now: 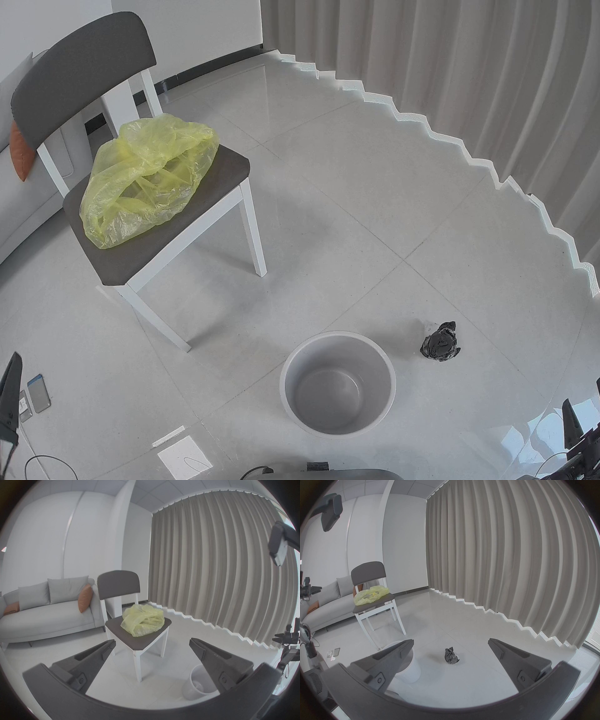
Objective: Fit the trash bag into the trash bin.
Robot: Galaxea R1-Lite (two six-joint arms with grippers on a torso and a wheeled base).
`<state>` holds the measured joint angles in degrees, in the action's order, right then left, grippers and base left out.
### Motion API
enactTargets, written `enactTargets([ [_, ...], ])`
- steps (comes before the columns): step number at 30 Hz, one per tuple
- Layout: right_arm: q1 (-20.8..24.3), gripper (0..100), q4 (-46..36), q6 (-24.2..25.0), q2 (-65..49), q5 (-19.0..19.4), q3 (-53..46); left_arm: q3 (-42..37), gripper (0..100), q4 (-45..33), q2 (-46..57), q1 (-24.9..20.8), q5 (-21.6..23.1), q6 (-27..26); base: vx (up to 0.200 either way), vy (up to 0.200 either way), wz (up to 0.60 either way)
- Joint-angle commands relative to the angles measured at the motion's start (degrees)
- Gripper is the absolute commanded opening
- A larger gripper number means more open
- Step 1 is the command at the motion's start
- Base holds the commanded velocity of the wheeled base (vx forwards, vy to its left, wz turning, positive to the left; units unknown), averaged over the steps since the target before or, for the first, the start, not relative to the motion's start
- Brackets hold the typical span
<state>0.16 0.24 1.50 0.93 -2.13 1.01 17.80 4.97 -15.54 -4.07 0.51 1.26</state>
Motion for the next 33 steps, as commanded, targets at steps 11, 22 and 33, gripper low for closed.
enactTargets([
  [11, 0.02, 100, -0.07, -1.32, -0.4, 0.73, -1.01, 15.69, 100, 9.62, -50.37, -0.59, -8.77, -2.93, 0.0, 0.0, 0.0],
  [22, 0.02, 100, 0.02, -1.85, -0.4, 2.31, -1.01, 28.52, 100, 12.08, -68.92, 4.77, -17.83, -3.1, 0.0, 0.0, 0.0],
  [33, 0.02, 100, 0.02, -1.76, -0.4, 2.22, -1.01, 36.43, 100, 12.25, -79.38, 5.74, -18.0, -2.31, 0.0, 0.0, 0.0],
])
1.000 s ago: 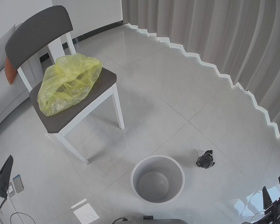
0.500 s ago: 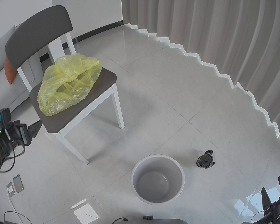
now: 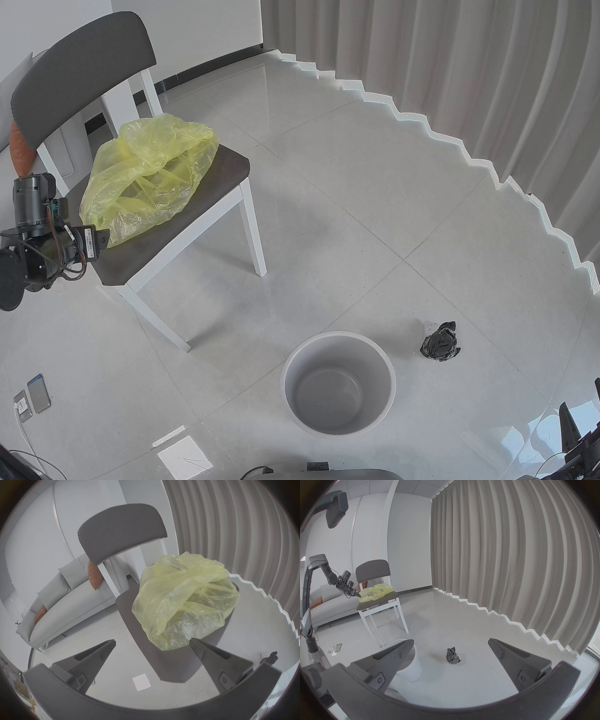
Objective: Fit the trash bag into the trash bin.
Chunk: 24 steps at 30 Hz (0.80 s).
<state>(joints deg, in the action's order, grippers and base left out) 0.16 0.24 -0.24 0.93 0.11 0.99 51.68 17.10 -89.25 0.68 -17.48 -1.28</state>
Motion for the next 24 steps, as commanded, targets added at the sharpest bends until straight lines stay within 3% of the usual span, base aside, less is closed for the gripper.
enactTargets([
  [1, 0.02, 100, 0.02, -0.02, -0.4, 0.07, -0.99, 3.52, 100, 0.21, -6.64, 1.69, 0.08, 0.31, 0.0, 0.0, 0.0],
  [9, 0.02, 100, 0.02, -0.02, -0.4, -0.02, -0.99, 5.63, 100, 6.01, -9.37, 5.12, 0.43, 0.14, 0.0, 0.0, 0.0],
  [21, 0.02, 100, -0.07, -0.02, -0.4, -0.02, -0.99, 7.04, 100, 7.33, -11.04, 4.94, 0.87, 1.28, 0.0, 0.0, 0.0],
  [22, 0.02, 100, -0.07, -0.02, -0.4, -0.02, -0.99, 6.95, 0, 8.38, -11.39, 5.03, 1.4, 1.28, 0.0, 0.0, 0.0],
  [24, 0.02, 100, -0.07, -0.02, -0.4, -0.11, -0.99, 6.68, 0, 10.32, -11.74, 4.94, 2.01, 1.37, 0.0, 0.0, 0.0],
])
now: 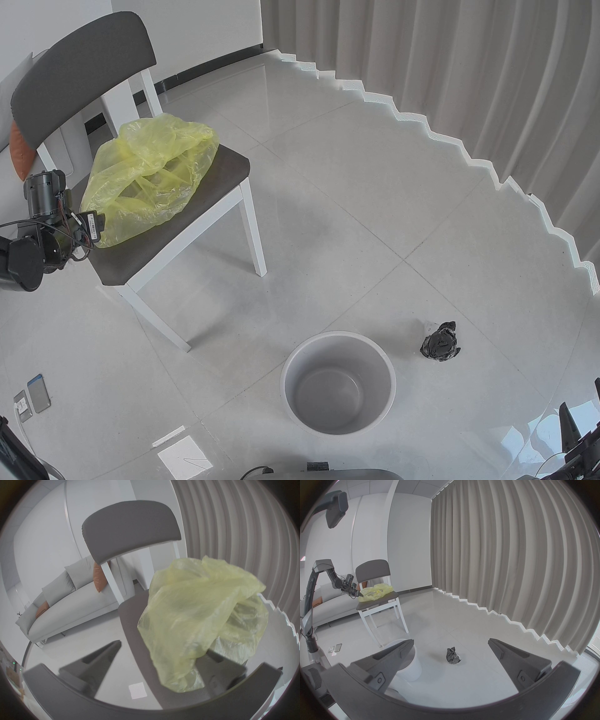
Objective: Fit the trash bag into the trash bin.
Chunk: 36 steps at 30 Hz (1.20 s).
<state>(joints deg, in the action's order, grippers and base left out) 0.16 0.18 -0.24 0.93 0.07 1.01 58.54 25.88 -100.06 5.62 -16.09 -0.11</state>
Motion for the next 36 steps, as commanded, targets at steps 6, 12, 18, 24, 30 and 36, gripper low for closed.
enactTargets([
  [6, 0.02, 100, -0.01, 0.16, -0.49, -0.86, -1.01, -0.36, 0, 2.42, -1.28, -0.08, 0.62, 0.55, 0.0, 0.0, 0.0],
  [12, 0.02, 100, 7.11, 0.51, -0.4, 0.28, 1.89, -0.71, 0, 3.21, -0.13, -0.52, 4.75, 2.39, 0.0, 0.0, 0.0],
  [18, -0.25, 100, 4.65, 0.51, 3.64, 4.32, 9.1, -5.54, 0, 5.67, 11.91, -6.24, 12.31, 2.04, 0.0, 0.0, 0.0],
  [24, -0.07, 100, 4.39, 0.24, 10.24, 6.17, 12.26, -7.47, 0, 4.09, 26.14, -15.73, 16.36, -5.78, 0.0, 0.0, 0.0],
  [30, -0.07, 100, 4.65, 0.16, 16.74, 6.34, 16.65, -6.42, 0, -6.11, 34.67, -22.41, 16.36, -16.33, 0.0, 0.0, 0.0],
  [36, 0.63, 100, 4.56, 0.16, 27.2, 7.05, 25.44, -6.86, 0, -10.15, 41.0, -29.53, 16.88, -27.14, 0.0, 0.0, 0.0],
])
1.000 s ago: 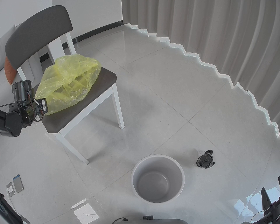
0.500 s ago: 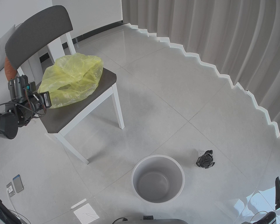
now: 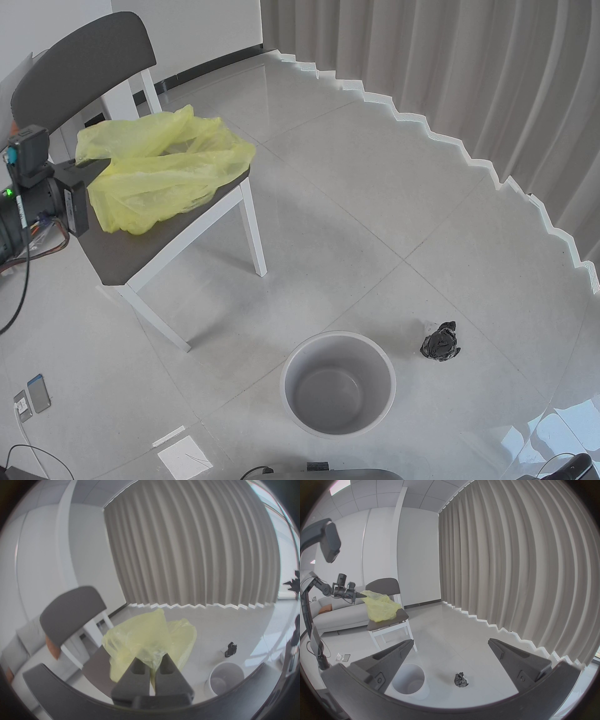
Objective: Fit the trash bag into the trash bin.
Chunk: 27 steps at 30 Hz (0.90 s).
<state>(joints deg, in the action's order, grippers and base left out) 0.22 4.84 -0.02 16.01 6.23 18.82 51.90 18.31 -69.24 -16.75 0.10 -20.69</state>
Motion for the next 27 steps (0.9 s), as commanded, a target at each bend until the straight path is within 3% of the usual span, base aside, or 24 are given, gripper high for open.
enactTargets([
  [1, 0.57, 100, -0.09, -0.06, 12.12, 0.89, 7.63, -0.22, 0, -2.58, 10.18, -7.16, 0.69, -6.56, 0.0, 0.0, 0.0],
  [7, 0.57, 100, -0.09, -0.68, 22.05, 5.46, 12.82, 0.49, 0, -11.72, 13.7, -12.08, 1.22, -17.54, 0.0, 0.0, 0.0],
  [13, 1.01, 100, 0.7, -0.77, 30.22, 8.45, 13.61, 0.75, 0, -14.0, 12.47, -15.77, 1.57, -21.15, 0.0, 0.0, 0.0],
  [27, 13.67, 100, 8.08, 3.01, 42.88, 8.54, 13.61, 3.56, 0, -13.83, 8.33, -18.49, 3.15, -28.53, 0.0, 0.0, 0.0],
])
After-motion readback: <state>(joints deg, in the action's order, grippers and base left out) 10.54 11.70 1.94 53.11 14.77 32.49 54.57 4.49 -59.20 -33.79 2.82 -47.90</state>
